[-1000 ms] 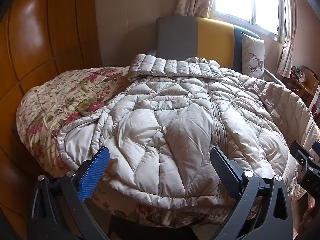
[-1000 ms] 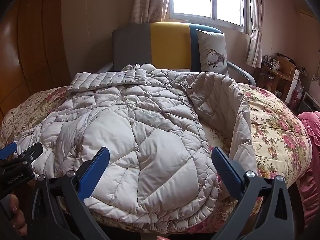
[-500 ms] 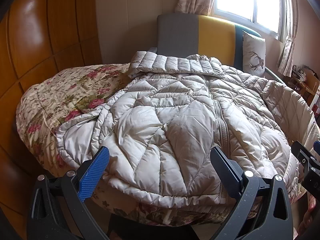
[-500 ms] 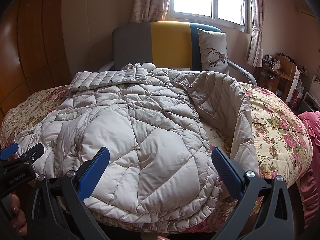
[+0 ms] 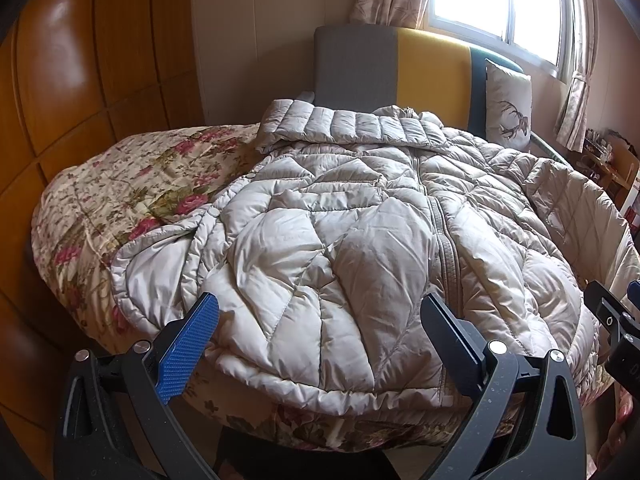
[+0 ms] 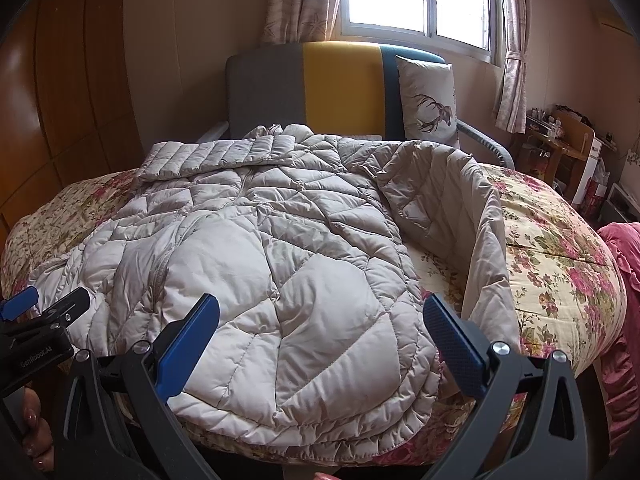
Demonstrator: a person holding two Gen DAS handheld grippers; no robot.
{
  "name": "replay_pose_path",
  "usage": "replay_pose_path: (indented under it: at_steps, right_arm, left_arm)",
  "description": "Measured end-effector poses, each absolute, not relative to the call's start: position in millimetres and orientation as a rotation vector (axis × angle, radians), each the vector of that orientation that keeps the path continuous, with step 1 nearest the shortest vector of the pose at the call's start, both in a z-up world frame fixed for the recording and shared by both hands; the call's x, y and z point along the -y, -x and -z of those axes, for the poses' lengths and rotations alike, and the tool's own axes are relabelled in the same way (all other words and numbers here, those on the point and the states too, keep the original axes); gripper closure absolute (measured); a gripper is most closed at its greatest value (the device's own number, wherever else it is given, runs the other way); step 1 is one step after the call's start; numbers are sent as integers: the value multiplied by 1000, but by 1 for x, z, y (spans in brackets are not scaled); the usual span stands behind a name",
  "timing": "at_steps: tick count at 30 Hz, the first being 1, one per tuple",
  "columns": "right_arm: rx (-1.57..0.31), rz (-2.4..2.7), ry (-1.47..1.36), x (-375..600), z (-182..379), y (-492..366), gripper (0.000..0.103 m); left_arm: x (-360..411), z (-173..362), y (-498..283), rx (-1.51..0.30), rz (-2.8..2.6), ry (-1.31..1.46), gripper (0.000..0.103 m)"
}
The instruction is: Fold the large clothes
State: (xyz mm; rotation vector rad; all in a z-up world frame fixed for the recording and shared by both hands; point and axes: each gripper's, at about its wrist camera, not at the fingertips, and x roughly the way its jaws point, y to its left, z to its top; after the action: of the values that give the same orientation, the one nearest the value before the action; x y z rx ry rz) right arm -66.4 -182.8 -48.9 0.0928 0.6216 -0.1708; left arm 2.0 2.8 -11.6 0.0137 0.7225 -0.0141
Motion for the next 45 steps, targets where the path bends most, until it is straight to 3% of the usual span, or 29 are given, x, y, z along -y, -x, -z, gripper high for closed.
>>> replay_pose_path:
  at_steps: [27, 38, 45]
  right_arm:
    - [-645, 190, -42, 189, 52, 53, 2]
    - [-773, 254, -1, 246, 70, 27, 2]
    - [-761, 456, 55, 326, 70, 10, 2]
  left_arm:
    - [-2, 25, -3, -770, 23, -22, 3]
    - [-6, 14, -6, -757, 117, 15, 3]
    - [-9, 10, -8, -723, 130, 38, 3]
